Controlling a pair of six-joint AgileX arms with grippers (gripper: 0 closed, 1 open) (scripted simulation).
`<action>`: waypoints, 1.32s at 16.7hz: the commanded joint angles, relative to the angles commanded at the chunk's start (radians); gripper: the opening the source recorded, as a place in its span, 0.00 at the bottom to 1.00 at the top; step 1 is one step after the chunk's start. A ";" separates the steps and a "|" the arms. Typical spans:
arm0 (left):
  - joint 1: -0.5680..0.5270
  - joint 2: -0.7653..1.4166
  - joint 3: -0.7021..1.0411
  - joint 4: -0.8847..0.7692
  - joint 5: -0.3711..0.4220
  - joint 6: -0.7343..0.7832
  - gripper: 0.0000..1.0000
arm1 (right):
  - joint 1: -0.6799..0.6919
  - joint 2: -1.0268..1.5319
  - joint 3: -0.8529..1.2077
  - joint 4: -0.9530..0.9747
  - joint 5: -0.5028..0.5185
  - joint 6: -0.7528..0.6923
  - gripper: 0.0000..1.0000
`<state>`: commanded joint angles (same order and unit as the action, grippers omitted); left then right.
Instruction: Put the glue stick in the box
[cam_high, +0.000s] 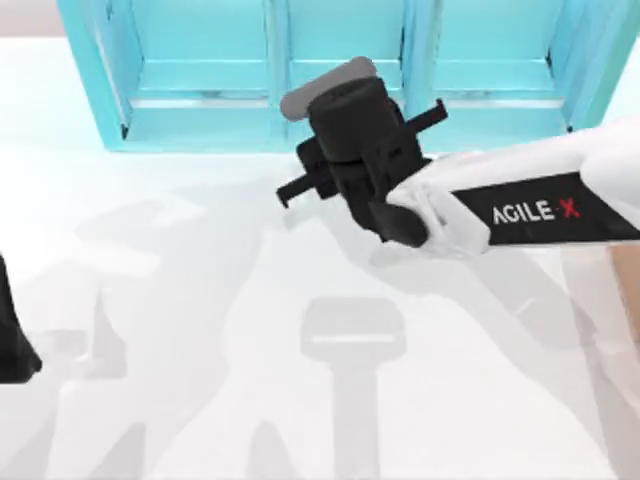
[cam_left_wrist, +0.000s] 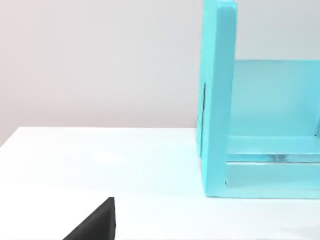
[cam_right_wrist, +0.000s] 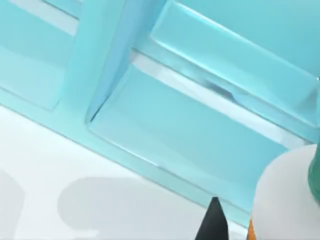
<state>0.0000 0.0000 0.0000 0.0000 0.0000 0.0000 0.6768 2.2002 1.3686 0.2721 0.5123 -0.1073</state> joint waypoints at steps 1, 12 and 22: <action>0.000 0.000 0.000 0.000 0.000 0.000 1.00 | -0.043 -0.016 0.004 -0.081 -0.083 -0.086 0.00; 0.000 0.000 0.000 0.000 0.000 0.000 1.00 | -0.562 -0.202 0.100 -0.830 -0.882 -0.937 0.00; 0.000 0.000 0.000 0.000 0.000 0.000 1.00 | -1.111 -0.208 0.083 -1.288 -1.345 -1.400 0.00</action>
<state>0.0000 0.0000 0.0000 0.0000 0.0000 0.0000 -0.4338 1.9918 1.4520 -1.0156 -0.8326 -1.5068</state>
